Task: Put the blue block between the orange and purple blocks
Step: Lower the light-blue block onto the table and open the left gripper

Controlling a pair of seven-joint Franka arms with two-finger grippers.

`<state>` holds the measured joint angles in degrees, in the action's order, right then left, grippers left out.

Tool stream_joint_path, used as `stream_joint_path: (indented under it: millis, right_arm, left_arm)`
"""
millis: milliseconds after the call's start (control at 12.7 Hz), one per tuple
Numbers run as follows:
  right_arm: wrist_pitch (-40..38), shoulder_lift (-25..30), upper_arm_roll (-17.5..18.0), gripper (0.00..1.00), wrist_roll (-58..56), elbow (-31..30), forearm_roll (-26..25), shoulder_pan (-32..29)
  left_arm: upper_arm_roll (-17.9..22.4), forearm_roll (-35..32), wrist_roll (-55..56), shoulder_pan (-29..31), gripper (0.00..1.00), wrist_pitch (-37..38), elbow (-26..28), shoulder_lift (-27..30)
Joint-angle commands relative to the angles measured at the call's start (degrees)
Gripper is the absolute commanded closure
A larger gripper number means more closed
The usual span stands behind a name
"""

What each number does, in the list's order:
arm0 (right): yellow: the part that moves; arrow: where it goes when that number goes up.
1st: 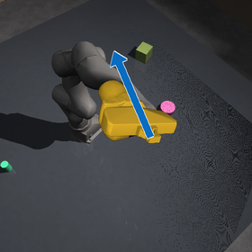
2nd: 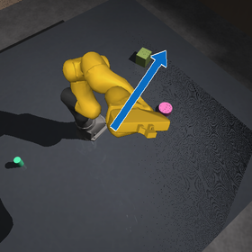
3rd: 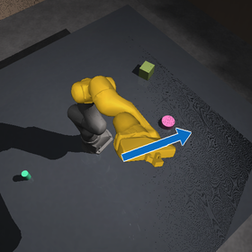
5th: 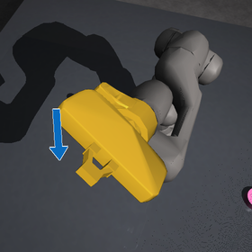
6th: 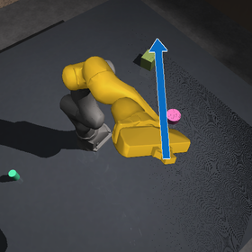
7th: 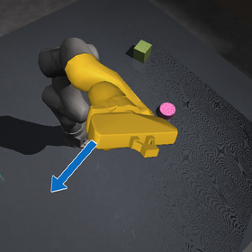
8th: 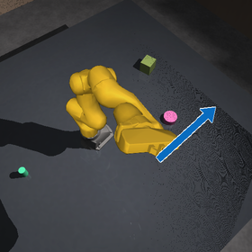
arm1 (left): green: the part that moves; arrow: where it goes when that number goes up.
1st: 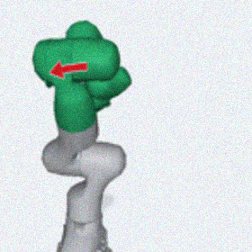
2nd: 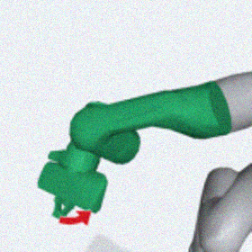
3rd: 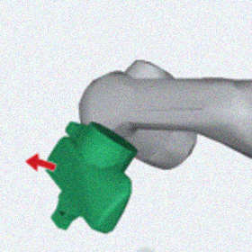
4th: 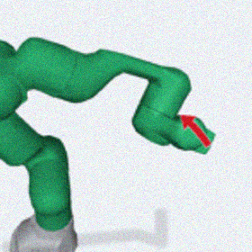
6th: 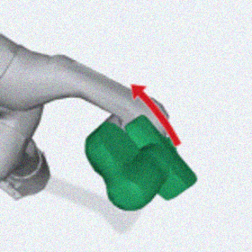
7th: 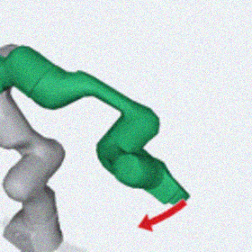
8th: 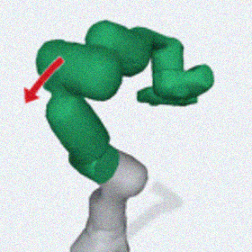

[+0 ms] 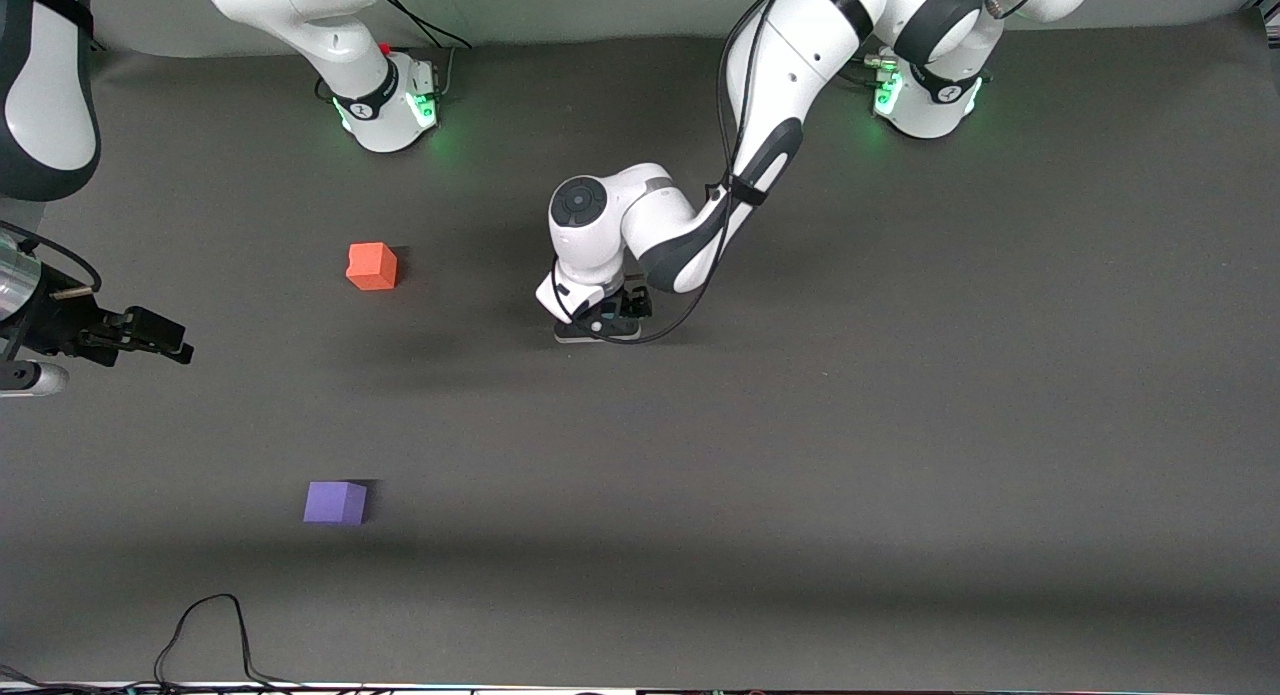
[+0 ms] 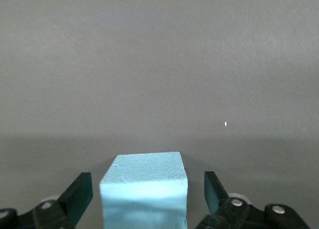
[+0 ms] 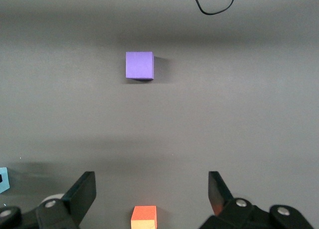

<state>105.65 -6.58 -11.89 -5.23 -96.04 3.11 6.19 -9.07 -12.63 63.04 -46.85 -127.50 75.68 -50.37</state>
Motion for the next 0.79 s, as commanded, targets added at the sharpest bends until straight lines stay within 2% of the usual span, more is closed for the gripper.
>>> stream_joint_path:
  millis: [0,157,393,550,707]
  right_arm:
    - [-0.27,1.57,-0.15,0.0,-1.36,-0.28,-0.3,0.23]
    - [-1.67,2.45,-0.06,0.0,-1.27,-0.28,-0.21,0.32]
    - [-5.96,5.34,0.46,0.0,-0.75,-0.11,-0.12,2.32]
    - [-9.57,7.89,0.55,0.0,2.92,0.07,0.23,7.76]
    - [-11.87,9.74,0.55,0.0,16.06,0.59,1.63,17.23]
  left_arm:
    - [-1.02,-0.2,-0.45,4.55,0.0,7.41,0.26,6.75]
    - [-3.92,2.68,-3.96,12.44,0.0,11.9,1.74,13.86]
    - [-4.11,10.94,-21.14,26.41,0.0,20.34,7.36,24.06]
    - [-4.11,11.66,-30.48,35.39,0.0,21.41,13.15,30.65]
    - [-4.11,11.66,-40.31,42.86,0.0,23.86,16.86,35.59]
